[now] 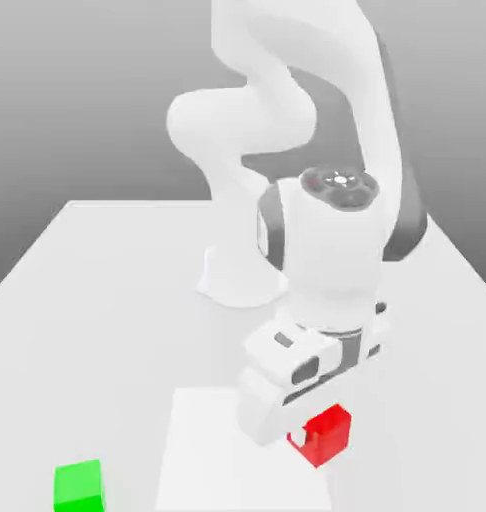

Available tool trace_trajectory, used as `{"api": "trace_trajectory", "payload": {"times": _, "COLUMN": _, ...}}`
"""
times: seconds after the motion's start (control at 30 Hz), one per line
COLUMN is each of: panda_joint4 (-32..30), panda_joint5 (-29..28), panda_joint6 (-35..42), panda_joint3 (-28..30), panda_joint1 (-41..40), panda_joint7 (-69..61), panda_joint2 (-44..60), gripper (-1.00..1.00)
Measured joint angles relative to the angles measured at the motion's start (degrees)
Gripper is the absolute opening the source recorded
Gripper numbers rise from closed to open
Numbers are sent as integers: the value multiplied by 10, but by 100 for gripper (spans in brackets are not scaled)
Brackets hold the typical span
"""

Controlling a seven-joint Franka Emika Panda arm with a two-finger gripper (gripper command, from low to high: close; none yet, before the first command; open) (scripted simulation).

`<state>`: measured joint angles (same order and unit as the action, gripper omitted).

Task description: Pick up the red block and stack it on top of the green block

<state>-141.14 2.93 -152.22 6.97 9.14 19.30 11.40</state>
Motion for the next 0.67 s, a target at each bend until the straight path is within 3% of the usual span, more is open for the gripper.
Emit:
{"api": "trace_trajectory", "payload": {"times": 0.2, "panda_joint4": 57, "panda_joint5": 40, "panda_joint6": 40, "panda_joint3": 82, "panda_joint1": -86, "panda_joint7": 22, "panda_joint2": 22, "gripper": -100}}
{"api": "trace_trajectory", "payload": {"times": 0.3, "panda_joint4": 86, "panda_joint5": 84, "panda_joint6": 2, "panda_joint3": 80, "panda_joint1": -131, "panda_joint7": 8, "panda_joint2": 92, "gripper": -100}}
{"api": "trace_trajectory", "payload": {"times": 0.33, "panda_joint4": 88, "panda_joint5": 91, "panda_joint6": -6, "panda_joint3": 77, "panda_joint1": -137, "panda_joint7": 5, "panda_joint2": 103, "gripper": 100}}
{"api": "trace_trajectory", "payload": {"times": 0.53, "panda_joint4": 89, "panda_joint5": 94, "panda_joint6": -11, "panda_joint3": 76, "panda_joint1": -139, "panda_joint7": 3, "panda_joint2": 109, "gripper": 100}}
{"api": "trace_trajectory", "payload": {"times": 0.67, "panda_joint4": 87, "panda_joint5": 60, "panda_joint6": 41, "panda_joint3": 96, "panda_joint1": -126, "panda_joint7": 28, "panda_joint2": 51, "gripper": 100}}
